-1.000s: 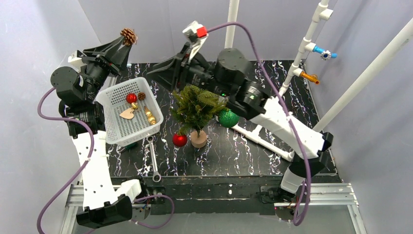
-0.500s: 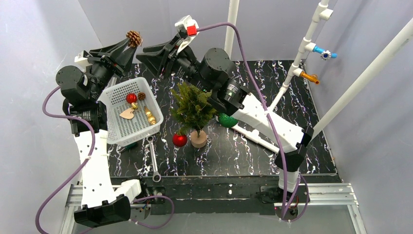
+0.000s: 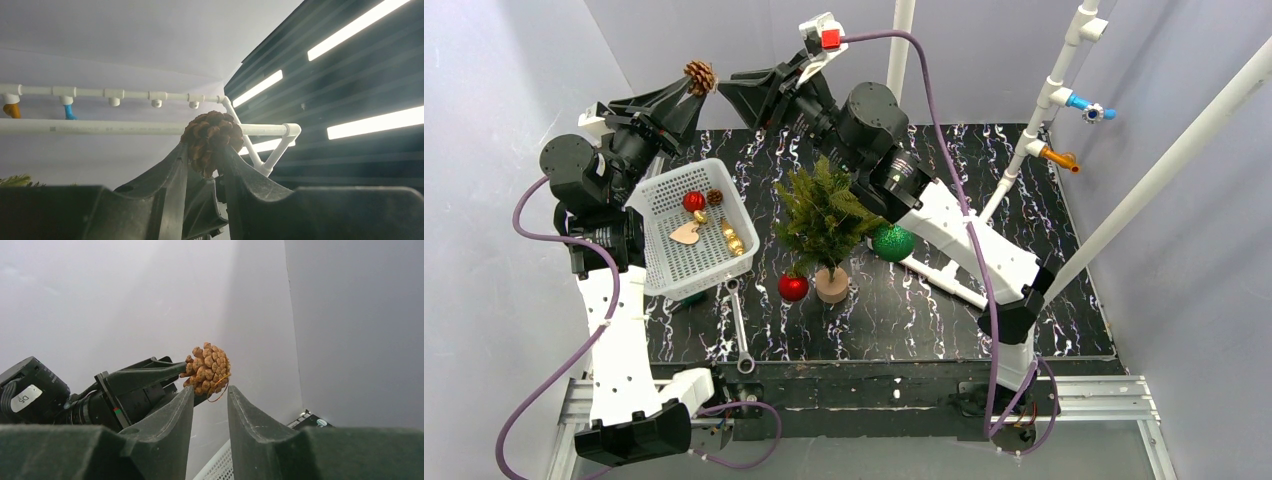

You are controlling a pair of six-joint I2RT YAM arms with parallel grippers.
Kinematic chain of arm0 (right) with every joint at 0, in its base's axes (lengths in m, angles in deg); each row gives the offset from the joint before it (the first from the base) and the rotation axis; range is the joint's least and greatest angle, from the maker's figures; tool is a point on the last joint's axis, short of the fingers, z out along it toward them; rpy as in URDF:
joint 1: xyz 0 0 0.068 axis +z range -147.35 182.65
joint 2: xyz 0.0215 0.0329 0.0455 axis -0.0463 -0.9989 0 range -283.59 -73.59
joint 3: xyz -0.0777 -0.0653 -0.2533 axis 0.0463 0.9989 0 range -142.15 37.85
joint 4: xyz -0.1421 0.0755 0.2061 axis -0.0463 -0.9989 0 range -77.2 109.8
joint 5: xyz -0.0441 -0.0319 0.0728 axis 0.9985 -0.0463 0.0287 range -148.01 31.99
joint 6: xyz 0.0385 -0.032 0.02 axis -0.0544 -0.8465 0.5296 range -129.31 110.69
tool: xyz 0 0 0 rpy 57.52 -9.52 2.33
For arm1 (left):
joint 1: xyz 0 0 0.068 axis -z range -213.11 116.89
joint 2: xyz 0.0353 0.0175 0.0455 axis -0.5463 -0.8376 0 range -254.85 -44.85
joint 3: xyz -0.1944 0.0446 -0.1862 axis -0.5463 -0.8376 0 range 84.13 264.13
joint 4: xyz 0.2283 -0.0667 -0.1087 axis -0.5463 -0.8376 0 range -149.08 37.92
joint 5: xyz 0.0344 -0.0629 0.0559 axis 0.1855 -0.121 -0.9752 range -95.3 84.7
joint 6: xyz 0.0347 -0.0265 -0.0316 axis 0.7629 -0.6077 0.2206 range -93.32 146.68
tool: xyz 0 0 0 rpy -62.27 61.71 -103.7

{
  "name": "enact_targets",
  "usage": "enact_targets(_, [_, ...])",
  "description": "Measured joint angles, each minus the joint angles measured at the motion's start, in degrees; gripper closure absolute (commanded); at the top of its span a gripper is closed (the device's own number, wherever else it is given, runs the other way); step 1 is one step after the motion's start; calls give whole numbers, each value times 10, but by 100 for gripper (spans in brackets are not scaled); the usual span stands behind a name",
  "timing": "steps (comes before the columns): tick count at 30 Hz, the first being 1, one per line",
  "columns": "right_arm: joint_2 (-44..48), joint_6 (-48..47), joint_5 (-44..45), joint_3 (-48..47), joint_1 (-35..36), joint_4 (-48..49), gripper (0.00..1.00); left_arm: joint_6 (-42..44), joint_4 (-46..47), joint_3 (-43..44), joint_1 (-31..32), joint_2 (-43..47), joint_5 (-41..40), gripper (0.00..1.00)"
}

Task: Decorate the small christmas tree
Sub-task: Pick up the decoration item from the storage box, then hang the decoration item on the Christmas tree.

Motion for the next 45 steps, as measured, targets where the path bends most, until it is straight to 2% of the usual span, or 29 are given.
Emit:
enact_targets(5, [-13, 9, -10, -10, -1, -8, 57, 0, 0, 0, 2, 0, -2, 75])
enact_targets(11, [-26, 17, -19, -23, -1, -24, 64, -1, 3, -2, 2, 0, -2, 75])
enact_targets(22, [-28, 32, -21, -30, -5, -25, 92, -5, 12, -3, 6, 0, -5, 75])
enact_targets(26, [-31, 38, -21, -30, -8, -25, 98, -7, 14, -7, 6, 0, -6, 76])
enact_targets(45, [-34, 48, 10, -23, -32, -26, 99, -16, 22, -12, 11, 0, -9, 77])
